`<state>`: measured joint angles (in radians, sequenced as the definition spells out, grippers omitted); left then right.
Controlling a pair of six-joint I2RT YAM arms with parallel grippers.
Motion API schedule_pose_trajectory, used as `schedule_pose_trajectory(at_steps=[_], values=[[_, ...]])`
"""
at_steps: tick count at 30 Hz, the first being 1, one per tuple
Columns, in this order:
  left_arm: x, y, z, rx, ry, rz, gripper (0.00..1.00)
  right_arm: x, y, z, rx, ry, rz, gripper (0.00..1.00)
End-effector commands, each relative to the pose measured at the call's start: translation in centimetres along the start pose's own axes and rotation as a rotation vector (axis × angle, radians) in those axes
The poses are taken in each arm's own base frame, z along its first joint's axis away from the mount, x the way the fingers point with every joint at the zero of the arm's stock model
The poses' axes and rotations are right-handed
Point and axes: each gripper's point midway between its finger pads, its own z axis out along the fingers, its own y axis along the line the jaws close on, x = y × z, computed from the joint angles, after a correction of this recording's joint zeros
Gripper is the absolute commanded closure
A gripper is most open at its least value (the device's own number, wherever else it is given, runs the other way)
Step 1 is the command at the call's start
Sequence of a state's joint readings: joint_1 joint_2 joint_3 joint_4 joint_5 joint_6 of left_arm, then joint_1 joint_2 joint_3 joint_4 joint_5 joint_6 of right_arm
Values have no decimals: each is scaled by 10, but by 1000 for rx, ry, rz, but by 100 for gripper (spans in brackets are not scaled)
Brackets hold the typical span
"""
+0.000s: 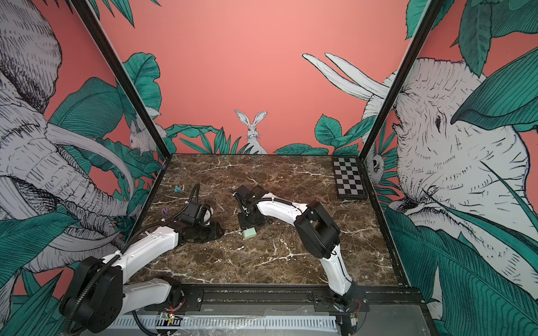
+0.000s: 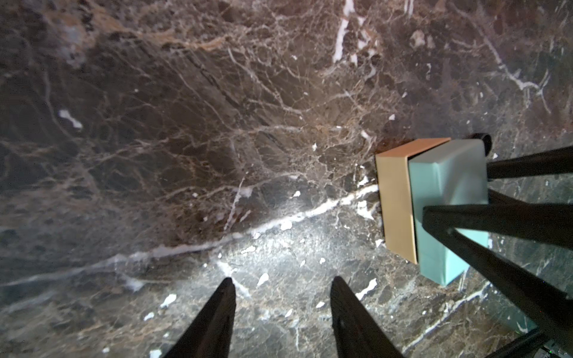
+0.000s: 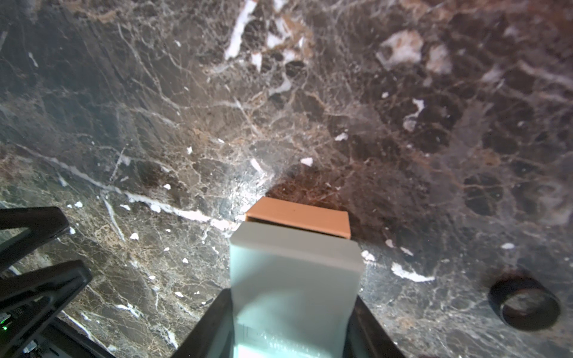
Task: Take the rings out of the lift-off lid box
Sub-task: Close the lid on the jewelry box.
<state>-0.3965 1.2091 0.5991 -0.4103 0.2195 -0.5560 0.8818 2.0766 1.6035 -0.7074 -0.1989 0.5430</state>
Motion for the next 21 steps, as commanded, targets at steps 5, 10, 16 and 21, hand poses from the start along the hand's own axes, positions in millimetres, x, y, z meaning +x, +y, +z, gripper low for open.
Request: schedule_pose_trajectory(at_steps=[5,10,16,21], values=[[5,6,0,-13,5,0,47,-2,3,3,-11,13,28,47],[5,6,1,-12,7,1,47,-2,5,8,-19,30,41,46],[5,6,0,-14,5,4,47,1,1,10,-5,36,44,46],[5,6,0,-14,7,4,47,-2,0,7,3,28,41,46]])
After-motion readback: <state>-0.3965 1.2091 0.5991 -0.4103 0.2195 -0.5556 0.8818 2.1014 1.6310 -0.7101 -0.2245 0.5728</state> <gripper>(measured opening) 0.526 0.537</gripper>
